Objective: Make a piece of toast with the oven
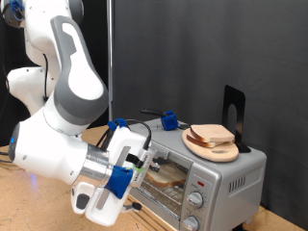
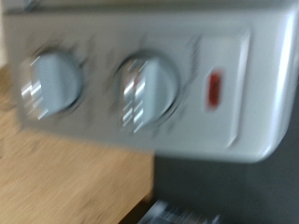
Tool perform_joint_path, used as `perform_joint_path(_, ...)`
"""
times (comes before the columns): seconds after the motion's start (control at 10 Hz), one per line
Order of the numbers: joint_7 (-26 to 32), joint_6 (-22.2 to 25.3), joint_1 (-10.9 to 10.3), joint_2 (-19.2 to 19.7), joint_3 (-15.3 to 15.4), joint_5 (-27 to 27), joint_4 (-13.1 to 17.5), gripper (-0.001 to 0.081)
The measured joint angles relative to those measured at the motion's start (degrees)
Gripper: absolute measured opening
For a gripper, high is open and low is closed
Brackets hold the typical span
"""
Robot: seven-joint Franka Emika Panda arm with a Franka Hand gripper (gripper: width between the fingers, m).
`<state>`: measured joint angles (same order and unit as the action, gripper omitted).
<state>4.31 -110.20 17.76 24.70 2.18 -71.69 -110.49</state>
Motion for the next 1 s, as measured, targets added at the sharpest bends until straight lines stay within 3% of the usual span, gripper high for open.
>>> perform_joint_path(0.2,1.13,6.74,0.43,4.04,0.01,5.75,5.44,0.0805)
perform_joint_path(0.4,1.16,5.77,-0.52,8.75,0.01,7.77,11.05,0.0805)
perform_joint_path(0.7,3.18,7.94,0.03,8.93,-0.01,7.69,10.73,0.0805)
perform_joint_path(1.0,10.86,-1.29,-0.23,12.73,0.67,2.62,11.79,0.0805)
